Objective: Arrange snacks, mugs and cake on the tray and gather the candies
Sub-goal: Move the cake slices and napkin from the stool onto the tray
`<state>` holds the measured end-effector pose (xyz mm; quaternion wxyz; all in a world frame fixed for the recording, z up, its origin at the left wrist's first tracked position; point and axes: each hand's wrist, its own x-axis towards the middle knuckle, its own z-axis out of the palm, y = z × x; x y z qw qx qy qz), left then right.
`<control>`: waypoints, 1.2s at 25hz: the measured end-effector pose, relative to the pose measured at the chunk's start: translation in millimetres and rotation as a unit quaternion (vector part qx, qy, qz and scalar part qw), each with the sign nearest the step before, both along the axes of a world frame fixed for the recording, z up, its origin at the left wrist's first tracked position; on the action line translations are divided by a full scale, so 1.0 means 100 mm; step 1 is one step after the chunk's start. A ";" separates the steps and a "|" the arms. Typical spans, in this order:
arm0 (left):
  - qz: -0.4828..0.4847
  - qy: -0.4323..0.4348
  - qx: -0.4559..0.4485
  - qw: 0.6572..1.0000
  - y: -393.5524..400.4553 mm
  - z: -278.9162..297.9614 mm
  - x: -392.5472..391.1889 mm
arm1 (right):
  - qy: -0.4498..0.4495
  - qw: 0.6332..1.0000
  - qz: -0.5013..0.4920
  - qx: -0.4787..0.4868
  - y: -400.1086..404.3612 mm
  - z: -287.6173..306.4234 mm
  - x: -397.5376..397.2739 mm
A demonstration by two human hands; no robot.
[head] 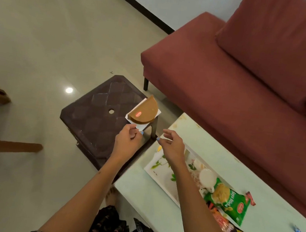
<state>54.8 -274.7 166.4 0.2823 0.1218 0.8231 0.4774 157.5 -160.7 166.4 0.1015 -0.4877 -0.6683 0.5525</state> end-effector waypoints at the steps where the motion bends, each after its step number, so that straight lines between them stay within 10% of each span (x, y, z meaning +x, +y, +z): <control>1: -0.008 -0.002 0.003 1.000 0.01 -0.04 -0.11 | -0.013 1.000 0.010 -0.002 0.00 -0.05 -0.15; 18: -0.156 0.021 -0.065 0.985 0.17 -0.68 -1.05 | -0.077 0.905 -0.310 -0.282 0.39 -0.94 -1.56; 30: -0.259 0.209 -0.160 0.929 0.46 -0.50 -1.17 | -0.033 0.938 -0.316 -0.137 0.11 -0.60 -1.67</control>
